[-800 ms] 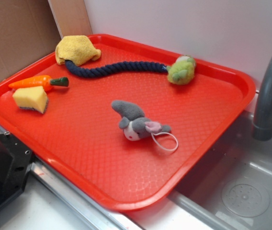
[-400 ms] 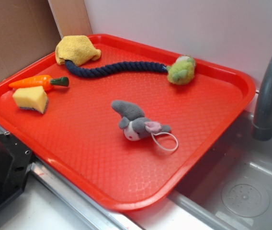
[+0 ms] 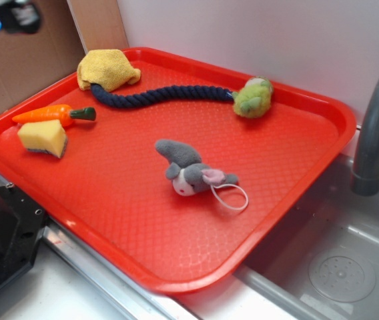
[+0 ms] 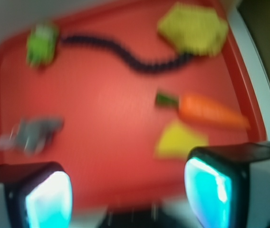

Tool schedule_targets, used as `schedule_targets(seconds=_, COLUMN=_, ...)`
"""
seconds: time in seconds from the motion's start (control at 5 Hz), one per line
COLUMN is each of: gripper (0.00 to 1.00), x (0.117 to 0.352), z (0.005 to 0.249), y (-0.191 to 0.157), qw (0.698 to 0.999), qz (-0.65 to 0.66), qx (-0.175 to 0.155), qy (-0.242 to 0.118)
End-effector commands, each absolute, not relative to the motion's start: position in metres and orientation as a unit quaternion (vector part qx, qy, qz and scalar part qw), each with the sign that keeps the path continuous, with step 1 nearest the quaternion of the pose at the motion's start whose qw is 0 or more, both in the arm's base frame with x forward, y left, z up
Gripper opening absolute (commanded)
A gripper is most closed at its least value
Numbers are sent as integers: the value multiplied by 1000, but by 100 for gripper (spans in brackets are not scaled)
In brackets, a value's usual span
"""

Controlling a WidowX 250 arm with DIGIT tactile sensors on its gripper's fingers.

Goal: Grab the yellow cloth.

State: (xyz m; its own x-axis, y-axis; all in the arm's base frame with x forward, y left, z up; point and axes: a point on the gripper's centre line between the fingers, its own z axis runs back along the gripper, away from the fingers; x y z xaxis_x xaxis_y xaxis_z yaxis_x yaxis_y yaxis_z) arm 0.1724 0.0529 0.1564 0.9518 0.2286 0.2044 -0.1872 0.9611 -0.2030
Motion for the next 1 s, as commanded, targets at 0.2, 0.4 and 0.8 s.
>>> schedule_targets(seconds=0.2, gripper=100, x=206, z=148, y=95, qw=975, qz=157, qx=-37, qy=-154)
schedule_targets(seconds=0.4, gripper=100, x=206, z=148, y=95, qw=975, qz=157, qx=-37, qy=-154)
schedule_targets(seconds=0.8, gripper=100, x=253, z=91, y=148, qw=980, qz=178, qx=8, qy=-85)
